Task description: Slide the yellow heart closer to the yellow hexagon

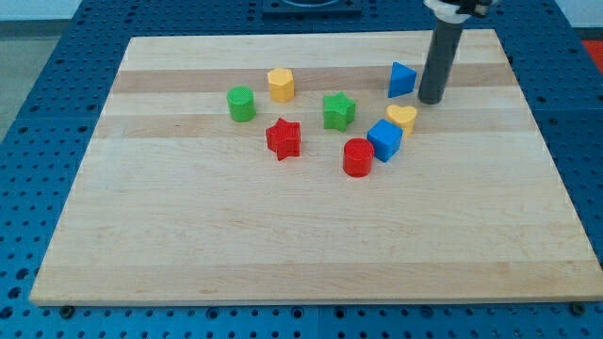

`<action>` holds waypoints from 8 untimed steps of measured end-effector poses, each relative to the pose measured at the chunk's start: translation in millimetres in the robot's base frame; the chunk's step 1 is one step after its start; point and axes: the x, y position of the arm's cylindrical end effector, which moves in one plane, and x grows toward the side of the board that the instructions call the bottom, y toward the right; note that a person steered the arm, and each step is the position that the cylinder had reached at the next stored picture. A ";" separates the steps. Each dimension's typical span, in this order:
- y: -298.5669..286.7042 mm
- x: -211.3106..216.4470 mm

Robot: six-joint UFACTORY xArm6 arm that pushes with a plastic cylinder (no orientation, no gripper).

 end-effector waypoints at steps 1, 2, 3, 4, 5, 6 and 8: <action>-7.4 -17.4; -29.5 -26.8; -51.8 -26.9; -65.1 -28.3; -60.0 -12.9; -61.1 9.7; -51.9 13.8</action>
